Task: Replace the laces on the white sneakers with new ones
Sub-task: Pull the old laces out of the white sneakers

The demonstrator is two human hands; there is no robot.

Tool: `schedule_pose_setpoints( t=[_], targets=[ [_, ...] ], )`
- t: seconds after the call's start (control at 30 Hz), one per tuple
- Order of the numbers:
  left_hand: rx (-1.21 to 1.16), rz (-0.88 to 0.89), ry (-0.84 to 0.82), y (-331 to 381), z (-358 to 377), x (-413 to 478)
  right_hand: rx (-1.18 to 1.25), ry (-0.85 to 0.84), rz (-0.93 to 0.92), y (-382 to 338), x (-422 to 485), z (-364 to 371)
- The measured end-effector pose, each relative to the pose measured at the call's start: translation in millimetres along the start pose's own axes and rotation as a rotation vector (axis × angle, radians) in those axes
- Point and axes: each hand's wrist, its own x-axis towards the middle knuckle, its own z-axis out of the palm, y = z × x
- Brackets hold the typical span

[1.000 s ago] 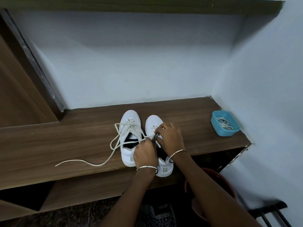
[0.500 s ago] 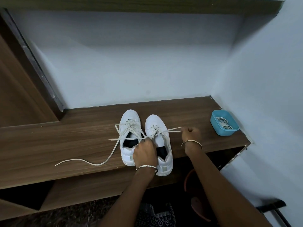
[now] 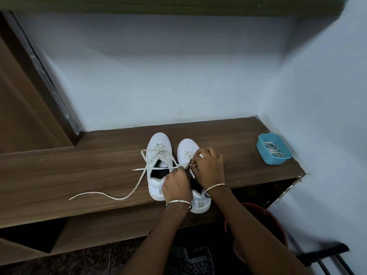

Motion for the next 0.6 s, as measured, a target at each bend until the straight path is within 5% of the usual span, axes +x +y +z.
schedule_pose_setpoints(
  t=[0.27,0.47,0.6],
  targets=[
    [0.005,0.000,0.016,-0.4,0.8,-0.7,0.676,0.094,0.511,18.1,0.2,-17.8],
    [-0.007,0.001,0.028,-0.2,-0.6,-1.4,1.170,0.208,1.255,57.4,2.7,-10.1],
    [-0.008,0.002,0.041,0.0,0.6,-3.2,0.845,0.093,1.105,56.5,-6.2,-6.9]
  ],
)
